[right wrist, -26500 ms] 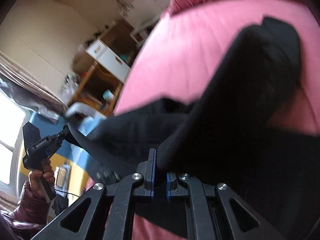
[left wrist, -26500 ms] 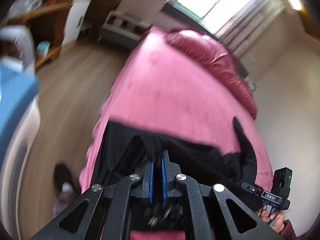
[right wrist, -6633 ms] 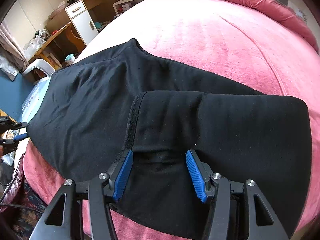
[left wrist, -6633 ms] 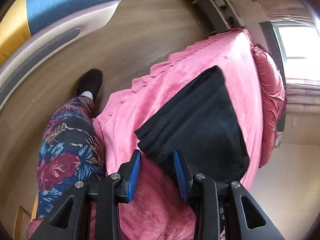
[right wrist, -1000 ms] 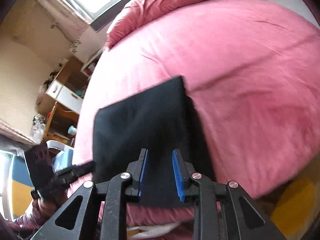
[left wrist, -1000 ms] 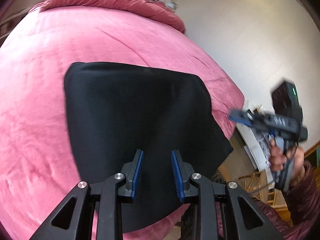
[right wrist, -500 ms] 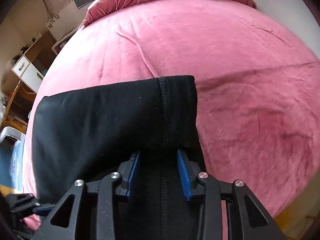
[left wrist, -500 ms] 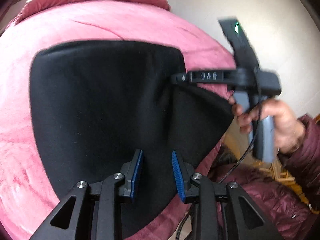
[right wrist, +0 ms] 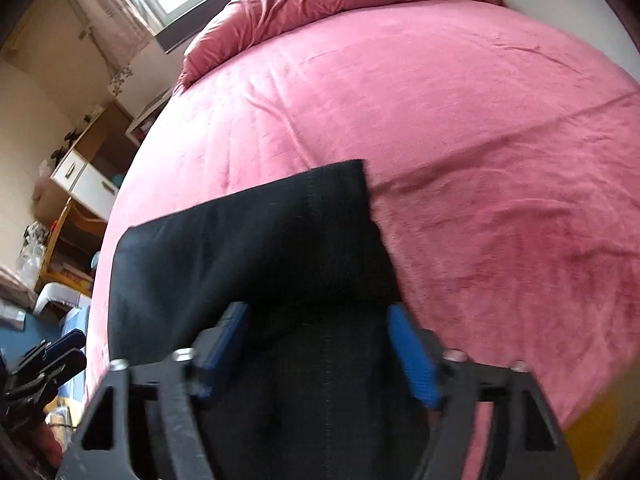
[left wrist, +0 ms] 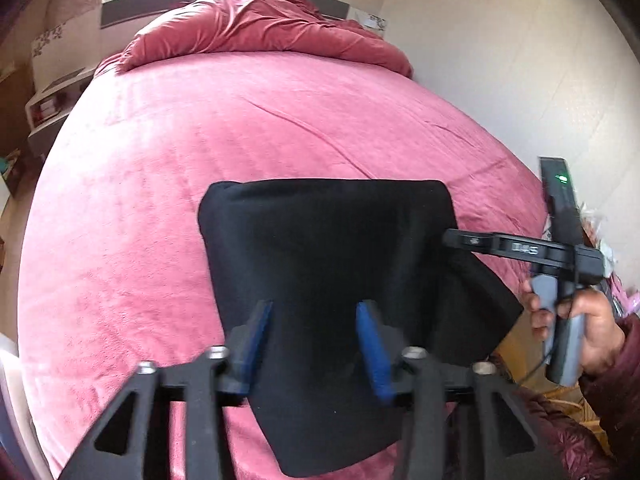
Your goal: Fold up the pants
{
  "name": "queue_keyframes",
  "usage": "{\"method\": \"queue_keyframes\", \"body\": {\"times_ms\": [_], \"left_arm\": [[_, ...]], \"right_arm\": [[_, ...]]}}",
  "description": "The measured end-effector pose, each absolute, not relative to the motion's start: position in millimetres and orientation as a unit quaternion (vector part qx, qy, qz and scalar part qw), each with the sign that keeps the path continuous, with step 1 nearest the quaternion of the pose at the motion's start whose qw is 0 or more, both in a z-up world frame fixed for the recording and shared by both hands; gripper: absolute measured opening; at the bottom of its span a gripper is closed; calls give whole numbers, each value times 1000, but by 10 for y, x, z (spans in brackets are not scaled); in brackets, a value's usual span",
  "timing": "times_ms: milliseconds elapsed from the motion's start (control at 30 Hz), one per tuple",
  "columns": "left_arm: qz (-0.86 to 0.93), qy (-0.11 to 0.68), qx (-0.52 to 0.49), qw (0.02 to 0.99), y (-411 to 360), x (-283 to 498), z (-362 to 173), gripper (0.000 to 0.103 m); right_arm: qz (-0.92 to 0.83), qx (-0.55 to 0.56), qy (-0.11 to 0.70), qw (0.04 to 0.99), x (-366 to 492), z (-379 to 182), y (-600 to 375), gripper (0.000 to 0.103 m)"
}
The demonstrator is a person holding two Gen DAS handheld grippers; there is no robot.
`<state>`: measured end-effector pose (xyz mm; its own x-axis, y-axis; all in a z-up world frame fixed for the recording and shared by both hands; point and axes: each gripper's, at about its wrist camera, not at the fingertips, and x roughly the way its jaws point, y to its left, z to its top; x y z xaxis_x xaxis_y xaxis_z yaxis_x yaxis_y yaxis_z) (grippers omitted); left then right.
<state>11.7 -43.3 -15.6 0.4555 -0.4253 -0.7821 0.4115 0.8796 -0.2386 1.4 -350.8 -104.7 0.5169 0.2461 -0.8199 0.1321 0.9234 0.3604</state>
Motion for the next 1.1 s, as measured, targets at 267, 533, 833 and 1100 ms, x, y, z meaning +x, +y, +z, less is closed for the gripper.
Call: {"method": "queue_keyframes", "body": {"times_ms": [267,533,833,1100], "left_arm": [[-224,474,-15,851,-319,152,-299,61],[-216,487,-31,846,-240,235,-422,76],[-230,516,-84,820,-156,440,-720,83],[-249,560,-181,769,-31,654,-1073,86]], "right_arm": [[58,230,506,829,-8,-1086,-3681,80],[86,244,532,806,126,-1315,-3710,87],[124,257,560,778,235,-1571,-3749,89],[153,284,563,761,252,-1739,-3824,94]]}}
